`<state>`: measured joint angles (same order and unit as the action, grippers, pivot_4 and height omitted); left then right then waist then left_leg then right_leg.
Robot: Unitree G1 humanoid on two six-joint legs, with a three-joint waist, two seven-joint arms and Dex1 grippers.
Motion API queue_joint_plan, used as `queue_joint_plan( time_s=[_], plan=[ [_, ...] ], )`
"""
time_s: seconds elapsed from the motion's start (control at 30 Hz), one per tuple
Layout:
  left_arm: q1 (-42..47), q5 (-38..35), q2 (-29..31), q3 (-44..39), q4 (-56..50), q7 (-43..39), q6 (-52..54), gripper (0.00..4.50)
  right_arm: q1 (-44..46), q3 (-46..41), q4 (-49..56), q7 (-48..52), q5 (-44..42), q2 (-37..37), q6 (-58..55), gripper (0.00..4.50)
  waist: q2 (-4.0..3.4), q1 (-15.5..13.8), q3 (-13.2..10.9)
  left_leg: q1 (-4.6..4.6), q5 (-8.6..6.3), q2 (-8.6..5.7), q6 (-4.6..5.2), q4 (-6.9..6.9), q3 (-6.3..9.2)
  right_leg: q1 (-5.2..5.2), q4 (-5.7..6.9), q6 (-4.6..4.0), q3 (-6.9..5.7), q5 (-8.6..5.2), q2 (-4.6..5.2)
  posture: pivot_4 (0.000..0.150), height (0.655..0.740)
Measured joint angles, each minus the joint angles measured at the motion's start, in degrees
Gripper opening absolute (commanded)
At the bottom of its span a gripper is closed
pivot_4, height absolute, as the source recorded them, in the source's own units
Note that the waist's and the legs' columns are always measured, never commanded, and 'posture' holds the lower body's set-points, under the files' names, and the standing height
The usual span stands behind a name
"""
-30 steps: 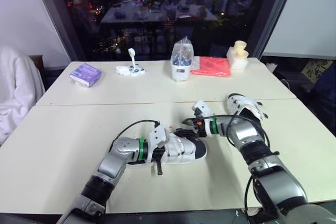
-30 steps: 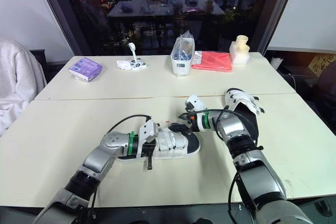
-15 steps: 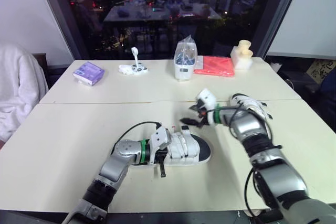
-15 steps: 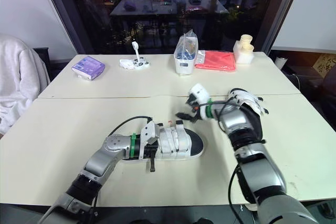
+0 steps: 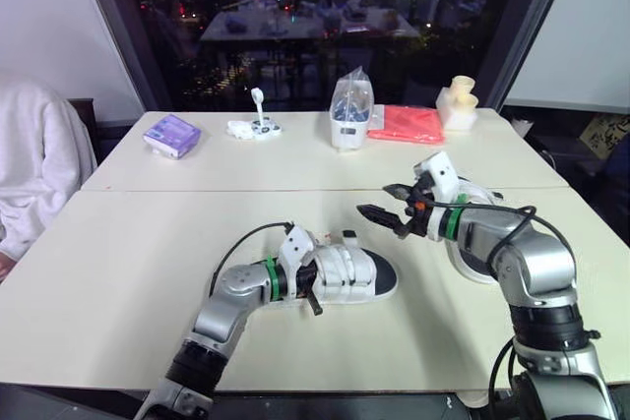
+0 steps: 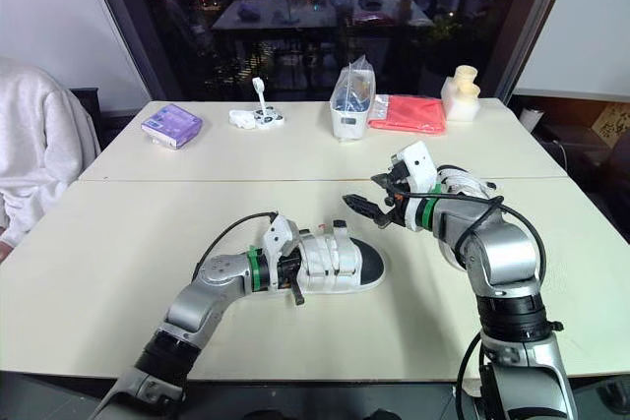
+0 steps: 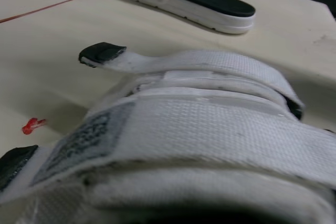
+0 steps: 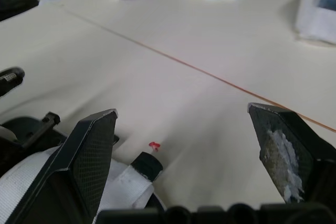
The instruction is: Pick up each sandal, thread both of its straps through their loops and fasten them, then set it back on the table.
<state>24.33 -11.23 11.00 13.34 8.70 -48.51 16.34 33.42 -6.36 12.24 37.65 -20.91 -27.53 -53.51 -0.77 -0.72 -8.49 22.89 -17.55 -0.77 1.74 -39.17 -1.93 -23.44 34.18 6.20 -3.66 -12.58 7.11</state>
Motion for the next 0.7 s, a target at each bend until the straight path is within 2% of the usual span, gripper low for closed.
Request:
queue_joint_plan(
  time_s=[0.1,0.27,0.47,0.7],
  plan=[
    [0.6,-0.2,1.0,0.1,-0.2,-0.9,1.0,0.87,-0.1,-1.0,1.2,-2.1,-1.1,0.5,-1.4,4.40,0.00,0.0,0.0,0.19,0.02,0.03,-0.04,0.00,0.01,-0.20,0.05,0.13,-0.01,0.08,-0.09,0.150,0.7400],
    [1.1,-0.7,6.7,0.1,-1.6,-3.9,1.8,3.28,-0.9,-1.0,2.2,-4.4,-2.5,1.0,-2.4,4.40,0.02,0.3,0.0,0.38,0.07,0.19,-0.11,0.01,0.00,-0.44,0.13,0.14,-0.01,0.09,-0.29,0.150,0.7400],
    [1.1,-2.4,15.8,-2.9,-5.2,-9.2,2.8,3.28,-1.2,-1.0,2.5,-5.3,-3.6,0.8,-2.4,4.40,0.12,0.5,-0.3,0.52,0.12,0.27,-0.17,0.01,-0.05,-0.74,0.35,0.15,0.00,0.09,-0.36,0.150,0.7400],
    [1.2,-2.9,19.8,-3.7,-6.5,-13.3,-2.5,3.28,-1.2,-0.8,2.5,-5.8,-4.6,0.8,-2.2,4.40,0.29,0.1,-0.4,0.57,0.12,0.25,-0.18,0.01,-0.12,-0.73,0.29,0.15,0.02,0.09,-0.35,0.150,0.7400]
  ],
)
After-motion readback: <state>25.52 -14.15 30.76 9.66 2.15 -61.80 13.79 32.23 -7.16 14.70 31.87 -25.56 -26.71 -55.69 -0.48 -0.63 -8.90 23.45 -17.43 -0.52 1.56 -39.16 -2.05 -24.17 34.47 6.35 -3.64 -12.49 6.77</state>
